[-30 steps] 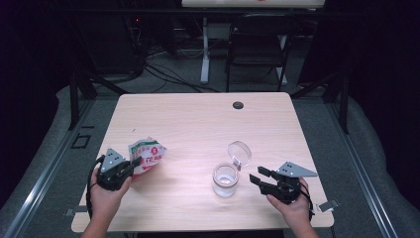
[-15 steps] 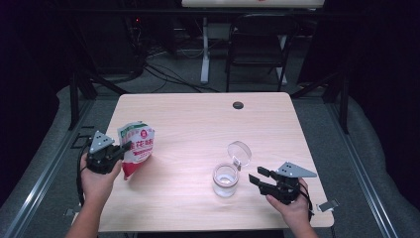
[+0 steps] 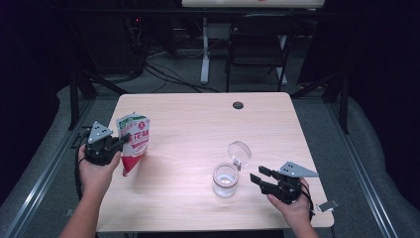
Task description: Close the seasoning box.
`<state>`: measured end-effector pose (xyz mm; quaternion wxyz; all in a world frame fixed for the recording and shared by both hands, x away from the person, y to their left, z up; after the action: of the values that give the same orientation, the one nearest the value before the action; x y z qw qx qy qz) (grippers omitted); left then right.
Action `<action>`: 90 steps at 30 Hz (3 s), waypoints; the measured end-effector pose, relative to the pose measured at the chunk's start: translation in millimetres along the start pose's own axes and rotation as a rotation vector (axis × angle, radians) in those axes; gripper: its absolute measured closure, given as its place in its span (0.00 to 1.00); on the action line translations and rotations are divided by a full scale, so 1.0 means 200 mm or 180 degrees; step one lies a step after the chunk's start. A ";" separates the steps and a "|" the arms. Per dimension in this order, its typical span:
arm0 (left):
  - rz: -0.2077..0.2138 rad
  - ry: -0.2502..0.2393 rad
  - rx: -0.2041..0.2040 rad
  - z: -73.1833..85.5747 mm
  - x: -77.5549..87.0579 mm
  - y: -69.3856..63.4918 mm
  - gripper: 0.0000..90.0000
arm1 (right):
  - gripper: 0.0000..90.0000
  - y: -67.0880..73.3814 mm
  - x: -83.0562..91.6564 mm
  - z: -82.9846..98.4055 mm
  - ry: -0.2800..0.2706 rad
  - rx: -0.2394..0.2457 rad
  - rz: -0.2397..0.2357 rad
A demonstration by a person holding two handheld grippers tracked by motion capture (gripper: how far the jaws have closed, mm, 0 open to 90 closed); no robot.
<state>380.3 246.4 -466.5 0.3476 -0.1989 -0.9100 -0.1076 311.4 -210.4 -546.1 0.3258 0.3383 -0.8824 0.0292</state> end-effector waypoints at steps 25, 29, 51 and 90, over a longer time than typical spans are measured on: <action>0.0527 -0.0104 -0.0477 -0.14 -0.07 -0.43 1.00 | 0.58 -0.01 0.01 0.00 -0.0033 -0.0010 0.0010; 0.0612 -0.0100 -0.0570 -0.16 -0.10 -0.52 1.00 | 0.58 -0.01 0.01 0.00 -0.0023 0.0005 0.0023; 0.0940 -0.0112 -0.0801 -0.01 -0.11 -0.72 1.00 | 0.62 0.02 0.05 -0.03 -0.0189 0.0236 0.0026; 0.1271 0.0129 -0.0969 0.32 -0.16 -0.89 1.00 | 0.56 0.28 0.09 -0.14 -0.0189 0.0498 -0.0371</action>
<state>287.4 98.7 -545.1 0.3462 -0.4225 -0.8188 -0.1765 282.4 -171.2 -503.5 0.2732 0.4143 -0.8654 0.0690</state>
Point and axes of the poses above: each handheld gripper's, and its own axes: x roughly backward along the jaws, z roughly out of its underside, y roughly to its left, the point moved 5 cm from there along -x, roughly forward along the jaws, and after that the axes turned 12 degrees about y, right-handed, at the moved point
